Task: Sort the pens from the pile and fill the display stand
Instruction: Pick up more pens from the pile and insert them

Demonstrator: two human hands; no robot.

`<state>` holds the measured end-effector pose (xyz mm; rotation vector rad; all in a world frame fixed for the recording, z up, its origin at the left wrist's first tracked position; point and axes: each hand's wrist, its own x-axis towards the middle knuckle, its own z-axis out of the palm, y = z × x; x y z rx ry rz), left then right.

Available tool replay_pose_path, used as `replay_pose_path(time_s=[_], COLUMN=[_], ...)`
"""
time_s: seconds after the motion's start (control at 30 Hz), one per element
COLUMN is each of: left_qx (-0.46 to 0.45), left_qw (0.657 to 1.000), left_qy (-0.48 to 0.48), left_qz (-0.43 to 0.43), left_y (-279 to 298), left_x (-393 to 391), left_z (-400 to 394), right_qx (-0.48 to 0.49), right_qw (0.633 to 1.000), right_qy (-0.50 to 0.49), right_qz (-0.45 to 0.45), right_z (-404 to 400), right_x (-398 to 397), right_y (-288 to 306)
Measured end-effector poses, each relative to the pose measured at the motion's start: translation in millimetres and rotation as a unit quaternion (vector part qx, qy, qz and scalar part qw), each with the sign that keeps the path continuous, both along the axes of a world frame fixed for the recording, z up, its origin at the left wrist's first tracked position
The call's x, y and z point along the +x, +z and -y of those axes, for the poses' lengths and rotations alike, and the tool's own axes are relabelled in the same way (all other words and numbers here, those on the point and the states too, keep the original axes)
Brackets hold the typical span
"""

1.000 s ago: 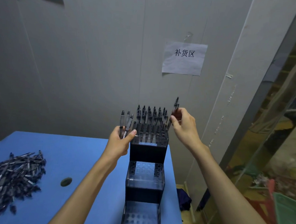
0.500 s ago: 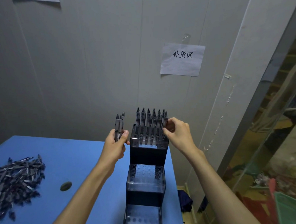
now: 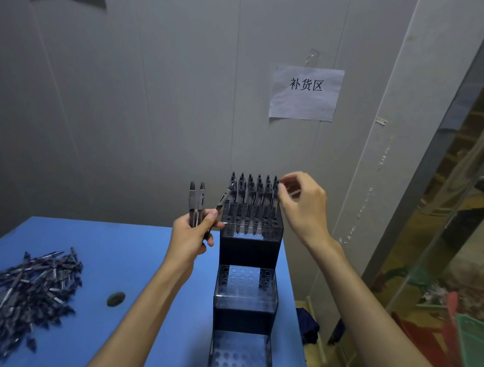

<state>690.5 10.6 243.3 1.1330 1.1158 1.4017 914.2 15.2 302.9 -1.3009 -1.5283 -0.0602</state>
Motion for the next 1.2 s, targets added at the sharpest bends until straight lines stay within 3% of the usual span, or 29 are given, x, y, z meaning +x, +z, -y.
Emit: replay_pose_path(time_s=[0.17, 0.3, 0.6, 0.73, 0.83, 1.03, 1.2], left_qx=[0.001, -0.010, 0.004, 0.010, 0.007, -0.011, -0.003], left_qw=[1.000, 0.999, 1.000, 1.000, 0.999, 1.000, 0.997], left_qy=[-0.002, -0.028, -0.023, 0.019, 0.045, -0.003, -0.029], left_qz=[-0.024, -0.013, -0.008, 0.018, 0.028, -0.021, -0.068], left_y=[2, 2, 9, 9, 5, -5, -7], left_x=[-1, -3, -7, -14, -25, -33, -37], left_z=[-3, -4, -5, -7, -11, -15, -12], right_qx=[0.006, -0.027, -0.022, -0.045, -0.068, -0.091, -0.086], right_qw=[0.986, 0.964, 0.952, 0.958, 0.974, 0.992, 0.993], right_qy=[0.106, 0.109, 0.118, 0.100, 0.088, 0.086, 0.082], right_qz=[0.128, 0.240, 0.281, 0.264, 0.198, 0.013, -0.018], right_z=[-1, -4, -3, -6, -8, -11, -15], right_x=[-30, -50, -61, -53, -47, -52, -61], right_y=[8, 2, -12, -14, -17, -13, -12])
